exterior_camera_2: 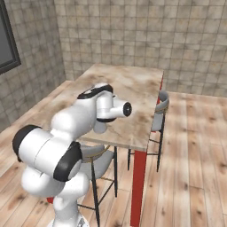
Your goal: Place the pitcher and cup on the dining counter for serving.
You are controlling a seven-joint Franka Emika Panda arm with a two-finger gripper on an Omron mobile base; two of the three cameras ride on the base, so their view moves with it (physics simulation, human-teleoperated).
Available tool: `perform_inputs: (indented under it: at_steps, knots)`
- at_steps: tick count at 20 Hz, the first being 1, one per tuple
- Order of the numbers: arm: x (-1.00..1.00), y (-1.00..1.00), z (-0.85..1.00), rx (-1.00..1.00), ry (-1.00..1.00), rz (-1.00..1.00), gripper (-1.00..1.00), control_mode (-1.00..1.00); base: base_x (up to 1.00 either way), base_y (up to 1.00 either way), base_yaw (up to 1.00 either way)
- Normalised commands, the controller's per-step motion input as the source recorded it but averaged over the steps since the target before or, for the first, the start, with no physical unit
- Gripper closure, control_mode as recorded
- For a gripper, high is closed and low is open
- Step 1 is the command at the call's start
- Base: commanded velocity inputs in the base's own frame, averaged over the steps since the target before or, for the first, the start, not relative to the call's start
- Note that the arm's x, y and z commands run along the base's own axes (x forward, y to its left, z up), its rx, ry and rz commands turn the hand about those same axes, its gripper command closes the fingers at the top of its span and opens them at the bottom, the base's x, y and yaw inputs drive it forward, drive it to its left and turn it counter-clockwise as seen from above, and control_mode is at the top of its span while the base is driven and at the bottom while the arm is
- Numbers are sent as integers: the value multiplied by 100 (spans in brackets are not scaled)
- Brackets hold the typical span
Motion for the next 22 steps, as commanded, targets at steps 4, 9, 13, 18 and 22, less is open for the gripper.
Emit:
perform_inputs:
  at_steps: [4, 9, 13, 18, 22]
  knots:
    - [34, 0, -33, 0, 0, 0, 100, -100, 0, 0, 0]
    - [31, 0, -32, 0, 0, 0, 100, -100, 0, 0, 0]
    - [28, 0, -26, 0, 0, 0, 100, -100, 0, 0, 0]
    - [28, 0, -22, 0, 0, 0, 100, -100, 0, 0, 0]
    - [3, 0, -29, 0, 0, 0, -100, -100, 0, 0, 0]
